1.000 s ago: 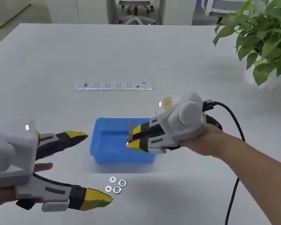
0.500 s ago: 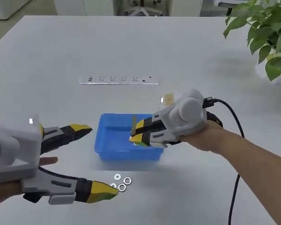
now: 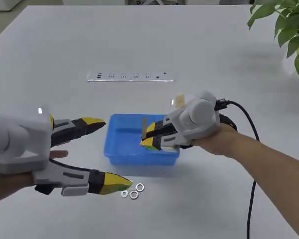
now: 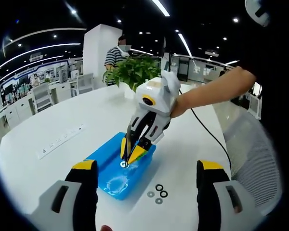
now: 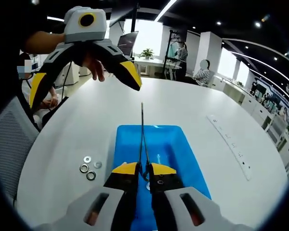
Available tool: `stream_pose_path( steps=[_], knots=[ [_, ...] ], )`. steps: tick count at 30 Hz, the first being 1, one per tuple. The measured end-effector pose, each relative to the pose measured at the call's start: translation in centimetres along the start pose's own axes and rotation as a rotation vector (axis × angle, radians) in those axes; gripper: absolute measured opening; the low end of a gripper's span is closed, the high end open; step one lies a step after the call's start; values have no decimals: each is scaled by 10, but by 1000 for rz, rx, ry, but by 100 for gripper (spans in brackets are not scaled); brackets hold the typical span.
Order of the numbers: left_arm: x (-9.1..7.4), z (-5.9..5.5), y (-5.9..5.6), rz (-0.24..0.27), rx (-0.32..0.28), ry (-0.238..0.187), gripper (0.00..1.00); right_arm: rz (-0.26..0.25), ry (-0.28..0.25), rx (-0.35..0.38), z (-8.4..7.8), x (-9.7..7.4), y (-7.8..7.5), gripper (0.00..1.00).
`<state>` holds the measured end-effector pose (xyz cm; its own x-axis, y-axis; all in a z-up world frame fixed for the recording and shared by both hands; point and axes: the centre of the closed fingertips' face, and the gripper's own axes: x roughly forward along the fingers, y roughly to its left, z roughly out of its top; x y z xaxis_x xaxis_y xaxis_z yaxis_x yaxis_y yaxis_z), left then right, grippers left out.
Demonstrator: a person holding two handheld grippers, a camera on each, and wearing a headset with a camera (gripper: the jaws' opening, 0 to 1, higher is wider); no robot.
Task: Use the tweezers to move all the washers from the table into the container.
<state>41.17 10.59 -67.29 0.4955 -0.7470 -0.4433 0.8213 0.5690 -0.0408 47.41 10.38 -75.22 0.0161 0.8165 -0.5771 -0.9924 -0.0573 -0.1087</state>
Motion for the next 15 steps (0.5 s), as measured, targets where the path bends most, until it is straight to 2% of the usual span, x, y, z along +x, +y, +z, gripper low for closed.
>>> stream_pose_path(
  steps=[15],
  knots=[
    [23,7,26,-12,36,11,63,16,16,12,-11,13,-2,10]
  ],
)
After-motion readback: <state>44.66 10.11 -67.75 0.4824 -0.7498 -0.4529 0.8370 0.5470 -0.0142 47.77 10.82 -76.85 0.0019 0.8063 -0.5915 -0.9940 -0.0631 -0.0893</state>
